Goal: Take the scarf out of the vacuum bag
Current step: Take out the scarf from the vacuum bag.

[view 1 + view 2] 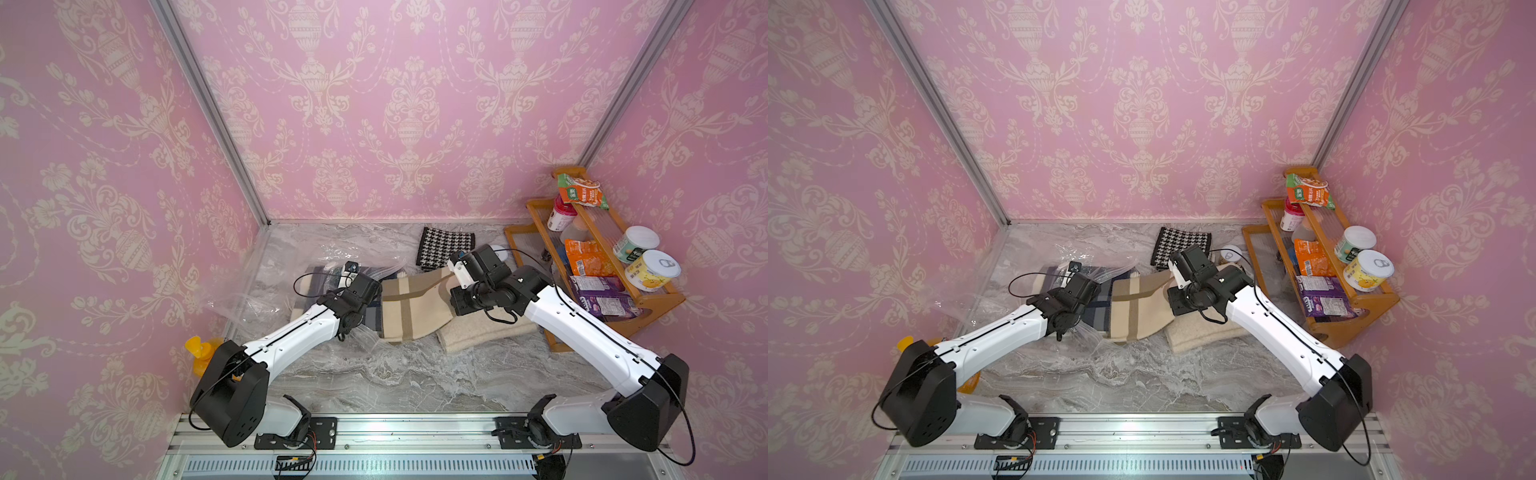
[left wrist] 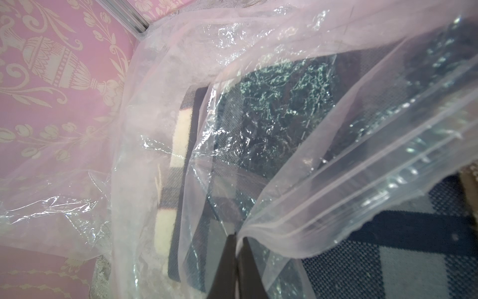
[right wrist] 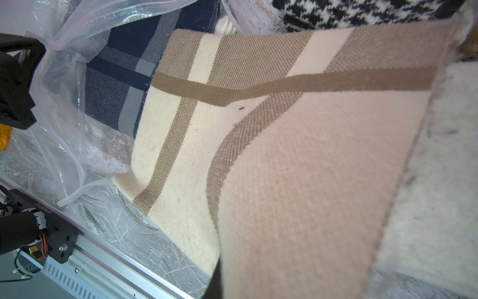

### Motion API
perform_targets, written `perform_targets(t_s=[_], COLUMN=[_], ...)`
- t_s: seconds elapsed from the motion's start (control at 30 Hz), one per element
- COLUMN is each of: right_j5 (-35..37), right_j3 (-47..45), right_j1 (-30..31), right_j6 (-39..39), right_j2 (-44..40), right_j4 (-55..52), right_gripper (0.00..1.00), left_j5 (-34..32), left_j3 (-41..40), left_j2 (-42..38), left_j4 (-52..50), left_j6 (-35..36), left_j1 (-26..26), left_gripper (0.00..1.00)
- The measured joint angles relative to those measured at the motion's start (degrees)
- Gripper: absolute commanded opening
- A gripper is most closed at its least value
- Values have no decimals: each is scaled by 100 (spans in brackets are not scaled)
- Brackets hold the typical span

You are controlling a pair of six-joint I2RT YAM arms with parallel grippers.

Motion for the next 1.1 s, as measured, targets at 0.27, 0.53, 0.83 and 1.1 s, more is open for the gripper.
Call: perform_targets(t_s=[0.27, 0.53, 0.83, 1.1], right_j5=[577, 957, 890, 693], right_j3=[332, 597, 601, 581], right_j1=[-142, -216, -435, -866], right_j6=[-254, -481, -459, -428], right_j2=[-105, -144, -378, -706], right_j4=[-409, -629, -675, -664], right_gripper=[10, 9, 9, 8], left_j5=[0, 0, 2, 55], left_j3=[0, 0, 26, 76], left_j2=[2, 2, 87, 118], left_j4=[0, 0, 0, 0], left_j6=[0, 0, 2, 2], left_j1=[2, 4, 4, 4], left_gripper=[0, 0, 0, 0])
